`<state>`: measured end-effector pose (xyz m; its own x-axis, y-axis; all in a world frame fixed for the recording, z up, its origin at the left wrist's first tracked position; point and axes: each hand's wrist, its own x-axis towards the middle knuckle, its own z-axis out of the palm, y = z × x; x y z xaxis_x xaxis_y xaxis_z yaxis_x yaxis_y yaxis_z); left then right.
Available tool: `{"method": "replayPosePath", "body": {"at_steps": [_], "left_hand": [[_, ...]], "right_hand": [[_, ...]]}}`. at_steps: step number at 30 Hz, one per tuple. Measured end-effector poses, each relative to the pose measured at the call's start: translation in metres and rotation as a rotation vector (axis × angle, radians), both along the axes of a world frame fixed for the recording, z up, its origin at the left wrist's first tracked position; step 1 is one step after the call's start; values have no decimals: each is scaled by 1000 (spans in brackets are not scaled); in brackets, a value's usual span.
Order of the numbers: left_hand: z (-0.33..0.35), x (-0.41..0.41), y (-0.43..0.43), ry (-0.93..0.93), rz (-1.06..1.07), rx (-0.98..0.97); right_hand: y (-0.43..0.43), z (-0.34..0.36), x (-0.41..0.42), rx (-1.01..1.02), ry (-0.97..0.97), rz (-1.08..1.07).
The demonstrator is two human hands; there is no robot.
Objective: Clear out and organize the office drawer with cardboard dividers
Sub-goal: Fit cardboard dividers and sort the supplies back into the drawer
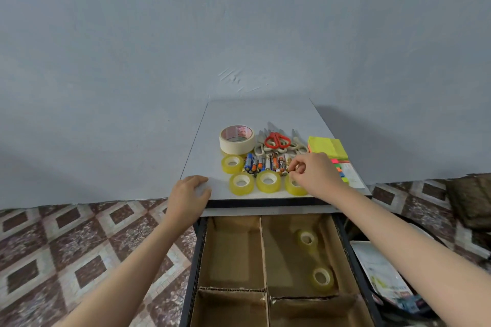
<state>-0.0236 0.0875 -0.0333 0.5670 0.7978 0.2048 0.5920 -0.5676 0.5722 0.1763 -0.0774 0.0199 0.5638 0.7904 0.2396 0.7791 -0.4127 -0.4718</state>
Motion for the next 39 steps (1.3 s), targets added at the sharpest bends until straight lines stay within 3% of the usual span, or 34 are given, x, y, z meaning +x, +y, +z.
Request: {"method": "replayPosePath", "body": {"at_steps": [11, 24, 39], "left_hand": [[5, 34, 9, -79, -19, 52], [49, 88, 20, 263, -325, 70], [43, 102, 17, 316, -398, 64]], "right_hand": [[25, 2, 39, -39, 52, -87], [46, 4, 52, -285, 95, 127], [47, -2, 58, -274, 133, 158]]}}
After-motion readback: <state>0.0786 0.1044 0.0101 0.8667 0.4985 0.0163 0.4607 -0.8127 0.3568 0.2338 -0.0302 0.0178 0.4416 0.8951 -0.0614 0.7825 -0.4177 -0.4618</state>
